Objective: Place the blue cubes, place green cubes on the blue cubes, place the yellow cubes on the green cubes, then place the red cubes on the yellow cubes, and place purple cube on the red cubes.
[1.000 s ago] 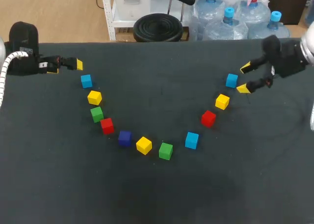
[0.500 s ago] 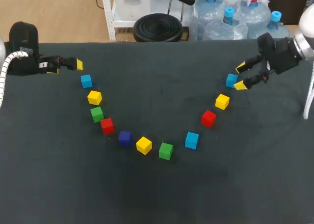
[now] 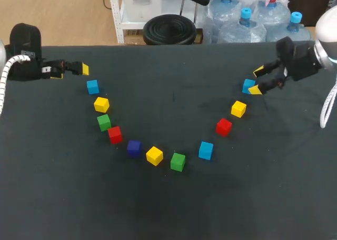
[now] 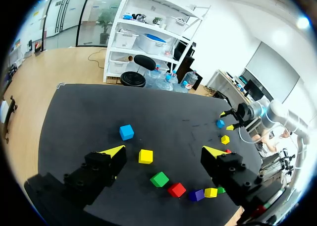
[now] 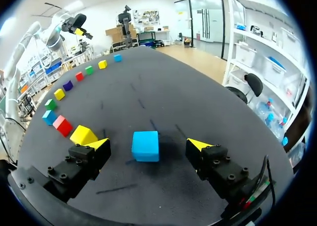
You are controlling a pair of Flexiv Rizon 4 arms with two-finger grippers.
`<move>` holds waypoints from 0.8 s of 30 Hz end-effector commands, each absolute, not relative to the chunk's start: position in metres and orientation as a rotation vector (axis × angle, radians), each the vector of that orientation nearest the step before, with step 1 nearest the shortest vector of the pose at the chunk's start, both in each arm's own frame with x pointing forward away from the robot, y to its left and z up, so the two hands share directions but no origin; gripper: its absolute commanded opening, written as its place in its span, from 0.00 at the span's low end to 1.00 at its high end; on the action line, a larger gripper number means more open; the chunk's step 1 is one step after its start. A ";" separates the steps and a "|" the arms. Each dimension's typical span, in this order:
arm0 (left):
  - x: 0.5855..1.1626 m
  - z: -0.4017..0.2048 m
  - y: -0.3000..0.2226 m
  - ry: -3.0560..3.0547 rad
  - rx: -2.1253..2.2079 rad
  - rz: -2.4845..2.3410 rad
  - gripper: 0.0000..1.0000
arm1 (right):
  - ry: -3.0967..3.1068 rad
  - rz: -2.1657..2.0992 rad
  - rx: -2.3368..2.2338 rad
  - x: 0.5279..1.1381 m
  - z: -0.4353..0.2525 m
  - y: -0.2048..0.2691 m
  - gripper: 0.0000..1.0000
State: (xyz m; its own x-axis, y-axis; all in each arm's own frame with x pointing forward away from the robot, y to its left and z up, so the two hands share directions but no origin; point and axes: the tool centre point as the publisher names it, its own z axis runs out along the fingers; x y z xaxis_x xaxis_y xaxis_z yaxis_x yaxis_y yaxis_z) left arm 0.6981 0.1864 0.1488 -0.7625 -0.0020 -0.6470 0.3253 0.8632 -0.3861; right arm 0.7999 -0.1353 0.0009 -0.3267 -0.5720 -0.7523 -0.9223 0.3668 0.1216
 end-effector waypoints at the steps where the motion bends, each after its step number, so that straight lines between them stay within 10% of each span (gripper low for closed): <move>1: 0.699 0.150 0.185 2.374 0.231 -0.635 1.00 | 2.014 0.687 -1.272 0.791 0.003 -0.133 1.00; 11: 0.699 0.150 0.185 2.374 0.231 -0.635 1.00 | 2.023 0.669 -1.262 0.791 -0.003 -0.135 1.00; 15: 0.699 0.150 0.185 2.374 0.231 -0.635 1.00 | 2.027 0.669 -1.265 0.790 -0.005 -0.136 0.67; 24: 0.699 0.150 0.185 2.374 0.231 -0.635 1.00 | 2.029 0.676 -1.264 0.791 -0.010 -0.134 0.55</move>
